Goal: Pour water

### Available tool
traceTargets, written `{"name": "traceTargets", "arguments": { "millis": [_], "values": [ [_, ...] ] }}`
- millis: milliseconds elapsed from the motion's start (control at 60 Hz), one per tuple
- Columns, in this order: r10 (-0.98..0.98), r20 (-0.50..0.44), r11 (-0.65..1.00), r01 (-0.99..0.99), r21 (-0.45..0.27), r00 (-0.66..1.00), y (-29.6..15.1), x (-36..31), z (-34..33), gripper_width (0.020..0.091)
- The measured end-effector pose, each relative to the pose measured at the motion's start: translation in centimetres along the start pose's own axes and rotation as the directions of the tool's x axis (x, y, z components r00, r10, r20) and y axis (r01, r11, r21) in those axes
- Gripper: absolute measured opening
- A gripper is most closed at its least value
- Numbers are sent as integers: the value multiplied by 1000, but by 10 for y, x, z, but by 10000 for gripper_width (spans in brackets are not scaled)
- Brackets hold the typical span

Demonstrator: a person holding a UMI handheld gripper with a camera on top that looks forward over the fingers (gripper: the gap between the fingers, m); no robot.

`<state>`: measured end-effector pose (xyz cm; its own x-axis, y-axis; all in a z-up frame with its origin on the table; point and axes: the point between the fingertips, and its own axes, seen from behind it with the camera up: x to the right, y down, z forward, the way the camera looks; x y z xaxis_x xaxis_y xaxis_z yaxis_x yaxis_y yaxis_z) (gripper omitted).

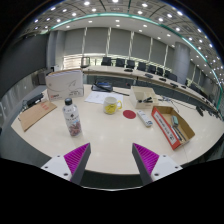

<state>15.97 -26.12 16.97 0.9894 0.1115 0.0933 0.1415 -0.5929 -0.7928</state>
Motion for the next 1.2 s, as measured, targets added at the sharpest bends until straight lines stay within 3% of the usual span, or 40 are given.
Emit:
{"name": "traceTargets", "arguments": {
  "millis": [50, 200, 567, 633, 733, 1000, 1200],
  "values": [
    [10, 19, 1000, -11, 7, 1000, 8, -68, 27, 861],
    [32, 78, 998, -36, 58, 996, 3, -147, 65, 866],
    [56, 78, 964, -74, 256, 995, -44, -221, 191, 851],
    [63, 70, 962, -79, 261, 996, -46, -226, 212, 794],
    [98, 8, 960, -97, 264, 995, -47, -216, 230, 573],
    [117, 36, 966, -122, 228, 992, -55, -226, 233, 398],
    [117, 129, 955, -148, 259, 985, -116, -255, 222, 396]
  ]
}}
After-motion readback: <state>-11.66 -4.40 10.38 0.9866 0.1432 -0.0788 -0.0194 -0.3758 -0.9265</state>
